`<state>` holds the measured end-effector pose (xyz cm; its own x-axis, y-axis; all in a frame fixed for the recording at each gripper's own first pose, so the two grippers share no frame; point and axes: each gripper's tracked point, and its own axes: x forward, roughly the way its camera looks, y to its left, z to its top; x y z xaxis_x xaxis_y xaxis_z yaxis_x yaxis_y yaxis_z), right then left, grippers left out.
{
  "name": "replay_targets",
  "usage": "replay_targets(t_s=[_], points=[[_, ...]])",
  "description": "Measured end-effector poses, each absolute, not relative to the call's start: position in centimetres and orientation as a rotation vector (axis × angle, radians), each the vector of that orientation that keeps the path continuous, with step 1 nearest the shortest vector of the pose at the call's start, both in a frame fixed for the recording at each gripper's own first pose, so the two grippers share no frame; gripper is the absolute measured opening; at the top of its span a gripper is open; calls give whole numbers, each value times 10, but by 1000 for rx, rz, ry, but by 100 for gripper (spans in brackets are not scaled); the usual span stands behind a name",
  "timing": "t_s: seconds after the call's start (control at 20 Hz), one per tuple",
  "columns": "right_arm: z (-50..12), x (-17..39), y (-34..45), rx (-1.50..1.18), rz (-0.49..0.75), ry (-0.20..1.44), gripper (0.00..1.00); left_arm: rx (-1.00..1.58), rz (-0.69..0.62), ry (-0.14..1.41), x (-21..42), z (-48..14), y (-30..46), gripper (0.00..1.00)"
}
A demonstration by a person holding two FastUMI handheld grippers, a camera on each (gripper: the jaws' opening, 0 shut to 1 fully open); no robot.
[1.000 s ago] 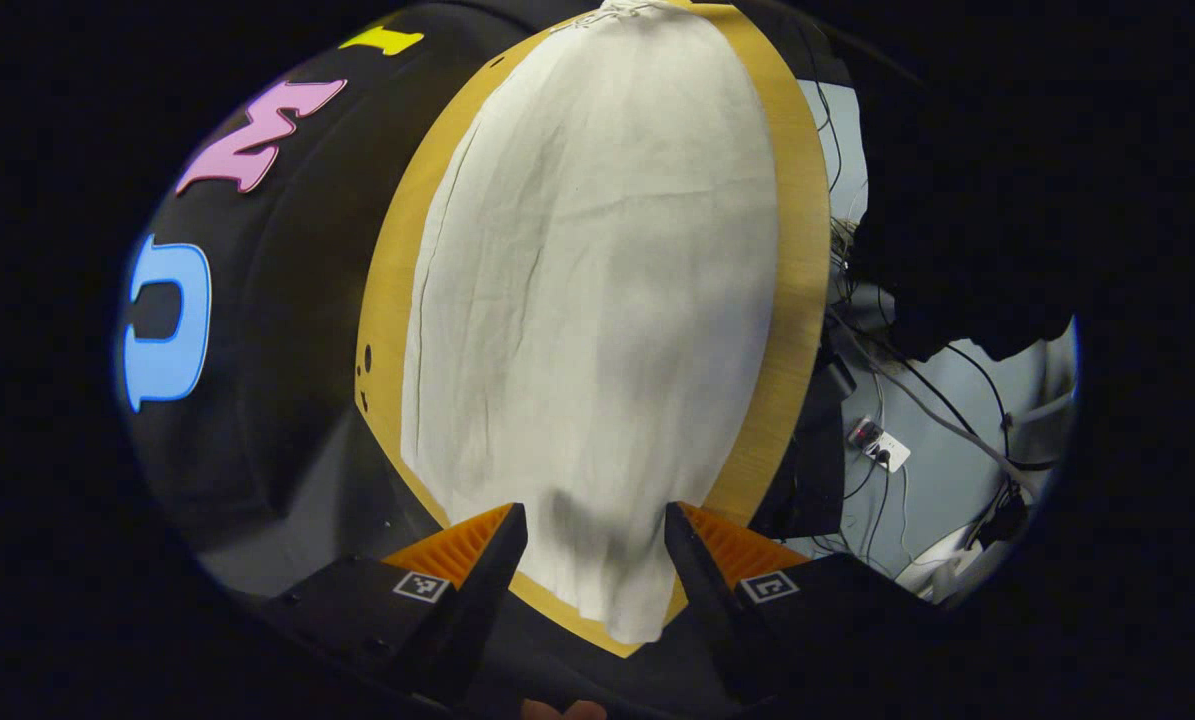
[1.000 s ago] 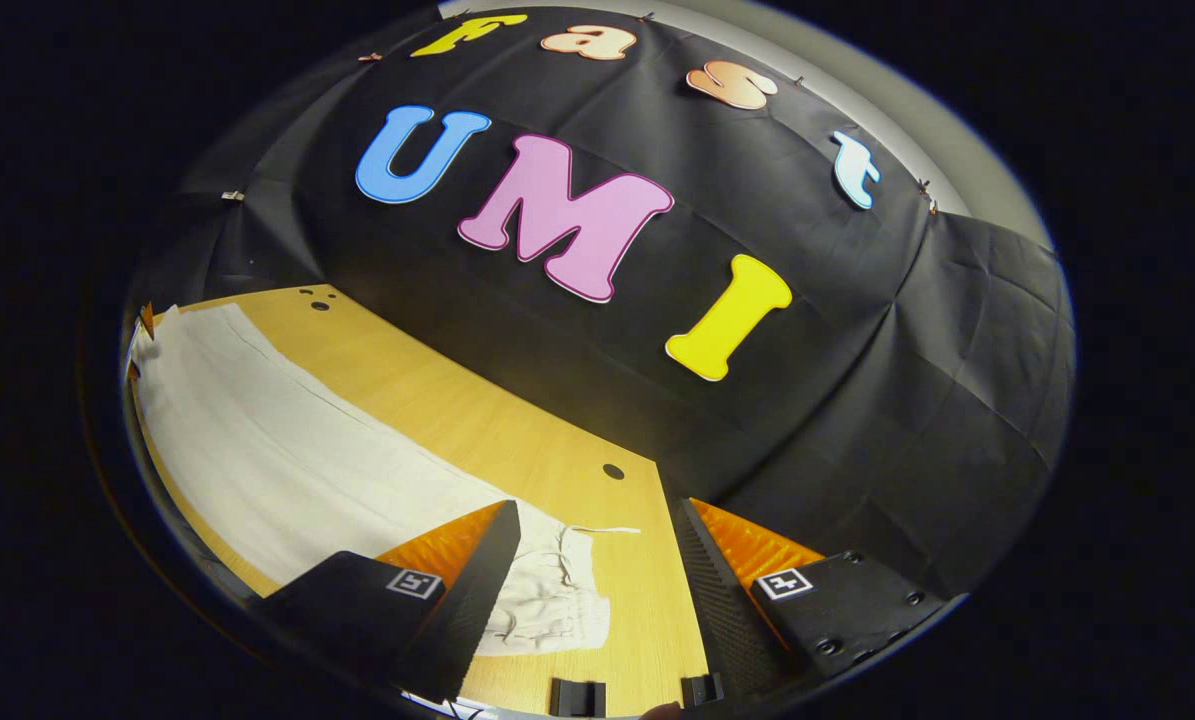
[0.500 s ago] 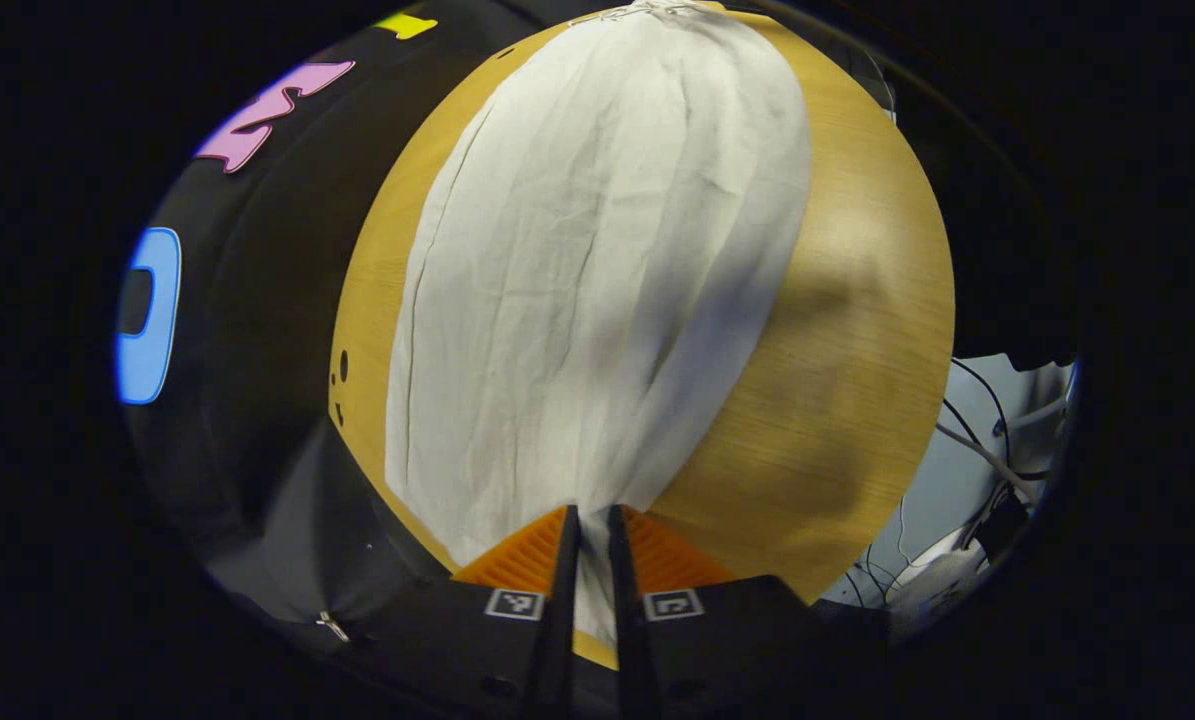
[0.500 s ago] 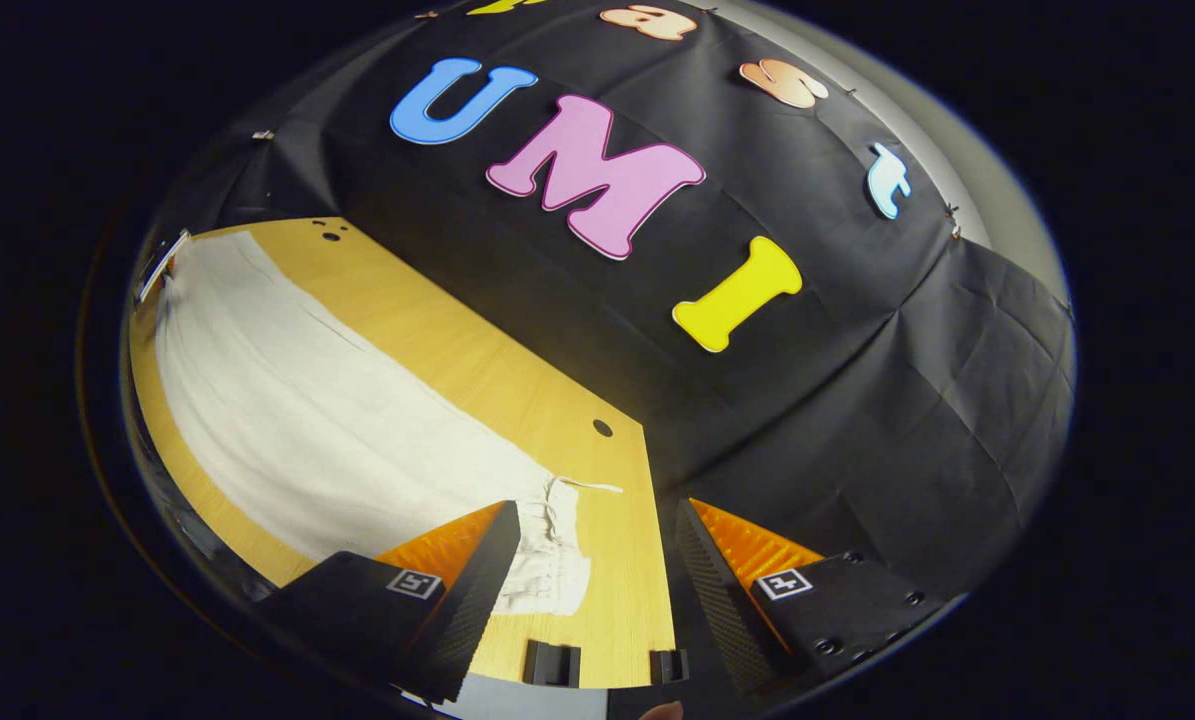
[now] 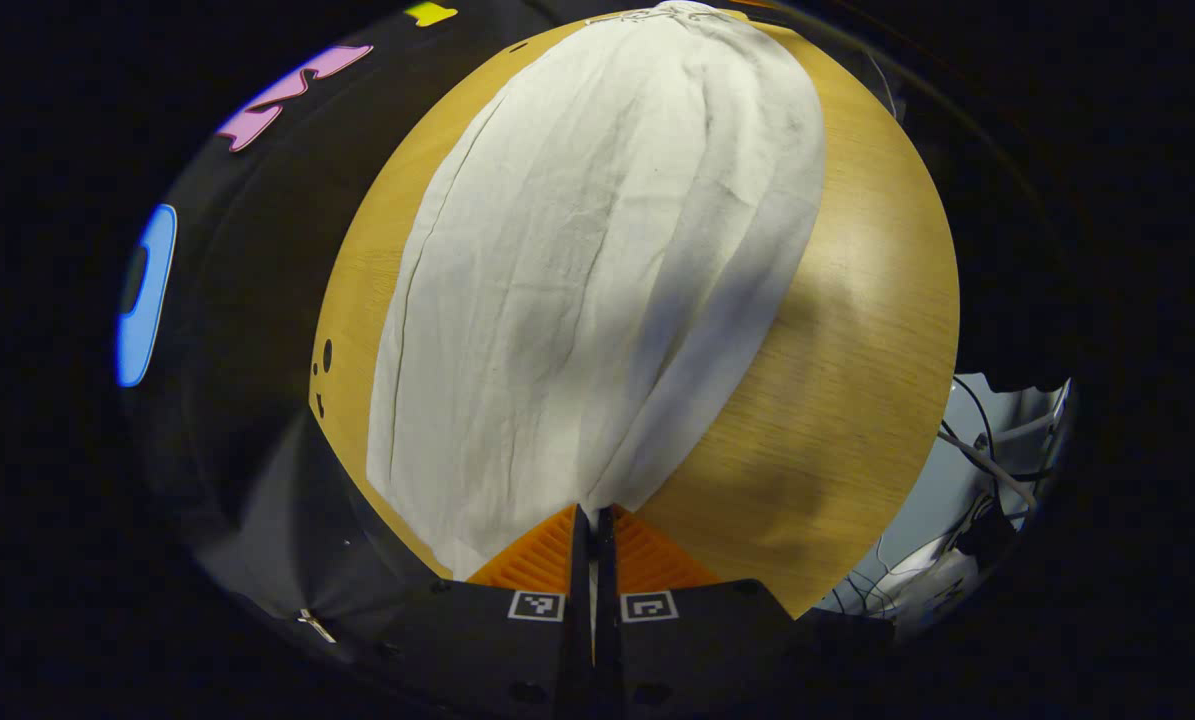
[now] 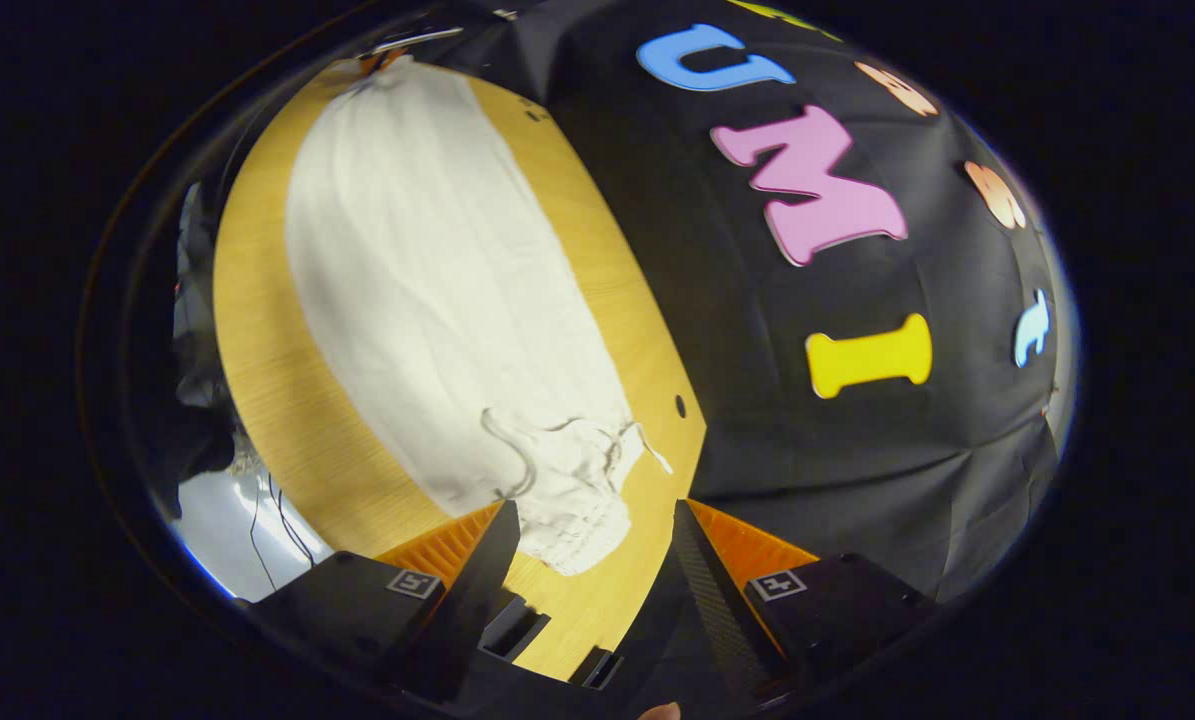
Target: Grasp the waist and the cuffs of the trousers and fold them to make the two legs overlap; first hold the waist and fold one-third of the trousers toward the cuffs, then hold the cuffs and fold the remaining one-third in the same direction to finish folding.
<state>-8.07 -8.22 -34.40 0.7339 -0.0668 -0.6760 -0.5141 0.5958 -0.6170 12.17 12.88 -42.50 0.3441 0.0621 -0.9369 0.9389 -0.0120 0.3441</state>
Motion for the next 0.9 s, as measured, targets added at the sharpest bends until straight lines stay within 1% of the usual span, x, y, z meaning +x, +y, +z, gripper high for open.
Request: replay_targets(t_s=[0.15, 0.35, 0.4, 0.6, 0.7, 0.75, 0.8, 0.85, 0.9], points=[[-375, -86, -83, -980, 397, 763, 95, 1396, -906, 999, 123, -425, 130, 6], [-393, -74, -82, -1002, 461, 776, 94, 1396, -904, 1004, 122, -425, 130, 6], [-398, -71, -81, -1006, 481, 779, 95, 1397, -904, 1003, 122, -425, 129, 6], [-417, -60, -71, -1028, 599, 789, 95, 1393, -895, 1008, 122, -425, 129, 6], [-421, -48, -66, -1049, 644, 769, 89, 1397, -896, 1007, 123, -425, 129, 6], [-425, -42, -65, -1050, 664, 772, 88, 1398, -897, 1006, 122, -424, 129, 6], [-430, -38, -64, -1048, 682, 782, 80, 1396, -896, 1007, 123, -425, 129, 6], [-433, -36, -63, -1041, 698, 792, 75, 1392, -891, 1007, 123, -424, 129, 6], [-437, -37, -60, -1025, 718, 815, 63, 1385, -885, 1004, 123, -424, 128, 6]])
